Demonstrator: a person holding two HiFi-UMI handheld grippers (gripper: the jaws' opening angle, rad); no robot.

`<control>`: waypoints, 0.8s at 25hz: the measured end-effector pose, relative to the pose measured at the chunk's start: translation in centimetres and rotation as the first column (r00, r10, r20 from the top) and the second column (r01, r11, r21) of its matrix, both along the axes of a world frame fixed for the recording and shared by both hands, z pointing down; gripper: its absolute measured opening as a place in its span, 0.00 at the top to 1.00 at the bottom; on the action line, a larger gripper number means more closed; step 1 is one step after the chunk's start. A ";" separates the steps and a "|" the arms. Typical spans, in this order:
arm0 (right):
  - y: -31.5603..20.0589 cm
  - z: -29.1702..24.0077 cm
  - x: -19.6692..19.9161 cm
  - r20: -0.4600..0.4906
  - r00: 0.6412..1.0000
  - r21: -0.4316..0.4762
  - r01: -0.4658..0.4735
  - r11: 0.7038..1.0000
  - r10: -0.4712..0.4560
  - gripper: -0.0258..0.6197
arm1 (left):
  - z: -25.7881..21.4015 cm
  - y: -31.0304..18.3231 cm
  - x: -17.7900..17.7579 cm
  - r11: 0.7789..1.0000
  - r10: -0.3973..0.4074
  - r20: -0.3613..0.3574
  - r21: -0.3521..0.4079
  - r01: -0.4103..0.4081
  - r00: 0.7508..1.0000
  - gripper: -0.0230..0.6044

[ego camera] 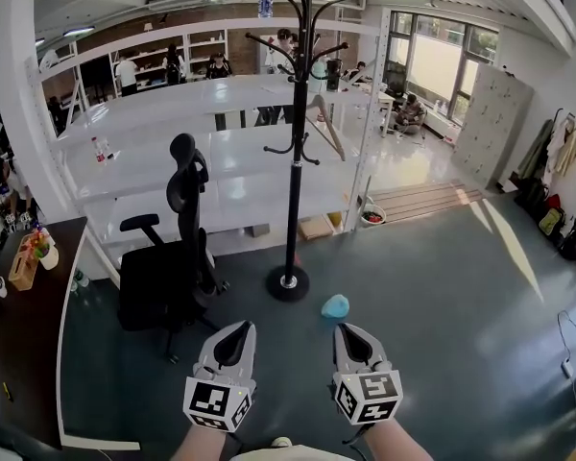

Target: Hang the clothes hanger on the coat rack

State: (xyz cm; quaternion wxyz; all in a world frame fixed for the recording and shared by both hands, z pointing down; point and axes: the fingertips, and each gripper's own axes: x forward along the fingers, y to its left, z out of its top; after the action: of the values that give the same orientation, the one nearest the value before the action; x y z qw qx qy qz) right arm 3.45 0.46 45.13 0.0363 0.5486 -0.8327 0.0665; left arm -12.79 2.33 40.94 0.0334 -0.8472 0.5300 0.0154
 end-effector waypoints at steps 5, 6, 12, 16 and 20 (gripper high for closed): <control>0.3 -0.6 0.5 -0.025 1.000 0.017 -0.002 1.000 0.002 0.92 | -0.4 0.5 1.2 1.000 0.011 0.013 0.008 -0.012 1.000 0.96; 0.3 -0.7 0.6 -0.026 1.000 0.018 -0.002 1.000 0.002 0.92 | -0.4 0.5 1.3 1.000 0.013 0.020 0.009 -0.013 1.000 0.96; 0.4 -0.8 0.8 -0.025 1.000 0.017 0.010 1.000 -0.010 0.92 | -0.7 0.6 1.9 1.000 0.004 0.032 0.013 -0.004 0.999 0.96; 0.5 -0.8 0.9 -0.019 1.000 0.017 0.013 1.000 -0.013 0.92 | -0.9 0.9 1.9 1.000 -0.004 0.036 0.018 0.003 0.999 0.96; 0.5 -1.2 1.3 -0.015 1.000 0.021 0.017 1.000 -0.017 0.92 | -1.2 1.0 2.2 1.000 -0.013 0.037 0.022 0.013 0.999 0.96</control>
State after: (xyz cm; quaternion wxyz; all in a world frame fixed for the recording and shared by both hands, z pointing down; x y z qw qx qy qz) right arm 4.72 0.99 43.92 0.0371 0.5422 -0.8377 0.0533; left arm -10.62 3.29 39.74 0.0525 -0.8434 0.5346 0.0049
